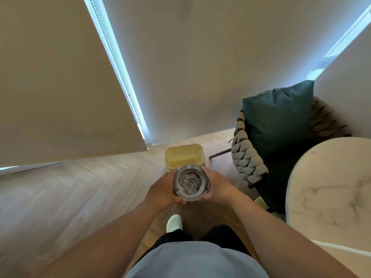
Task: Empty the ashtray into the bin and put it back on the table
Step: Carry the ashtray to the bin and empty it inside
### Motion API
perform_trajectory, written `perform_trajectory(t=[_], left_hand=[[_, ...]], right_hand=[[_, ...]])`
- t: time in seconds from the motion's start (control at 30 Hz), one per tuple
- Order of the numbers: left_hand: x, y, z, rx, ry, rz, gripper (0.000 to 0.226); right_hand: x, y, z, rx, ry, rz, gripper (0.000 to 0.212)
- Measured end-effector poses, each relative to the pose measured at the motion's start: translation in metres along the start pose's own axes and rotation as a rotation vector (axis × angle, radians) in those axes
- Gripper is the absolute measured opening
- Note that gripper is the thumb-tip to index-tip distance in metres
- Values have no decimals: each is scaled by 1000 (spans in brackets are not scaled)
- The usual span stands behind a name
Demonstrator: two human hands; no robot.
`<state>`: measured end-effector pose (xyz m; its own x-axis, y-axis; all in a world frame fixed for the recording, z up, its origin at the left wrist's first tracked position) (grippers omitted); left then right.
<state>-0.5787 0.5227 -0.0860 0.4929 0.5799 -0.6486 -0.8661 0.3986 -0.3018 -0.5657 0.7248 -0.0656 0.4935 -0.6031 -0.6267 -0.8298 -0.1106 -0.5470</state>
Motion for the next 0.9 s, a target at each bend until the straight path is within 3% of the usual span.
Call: perform_trajectory(t=[0.23,0.37,0.6,0.9], left_hand=[[-18,36,-11,-66,-6,58,107],[-19,57,-10,-120,-16,89,108],[-7,89,-18,-225,-23,138,108],[32,149,-48,-253,-47,163,107]], right_hand=[[-28,54,-8,45,125,-43,71],[-38,82,-1,161,401,-56,62],[-39,118,25,358,816,-34,14],[-28,189,71,417,853,-111,13]])
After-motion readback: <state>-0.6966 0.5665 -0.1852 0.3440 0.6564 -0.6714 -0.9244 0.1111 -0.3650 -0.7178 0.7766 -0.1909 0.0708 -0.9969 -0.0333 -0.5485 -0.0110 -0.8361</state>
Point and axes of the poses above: each hand's wrist, its own y-axis towards the middle knuckle, its own x-axis out of the palm, z = x × y, the point moved 3 cm from there along y, towards the middle knuckle, and after that the axes turned 4 degrees about x, right-handed, at the moved point
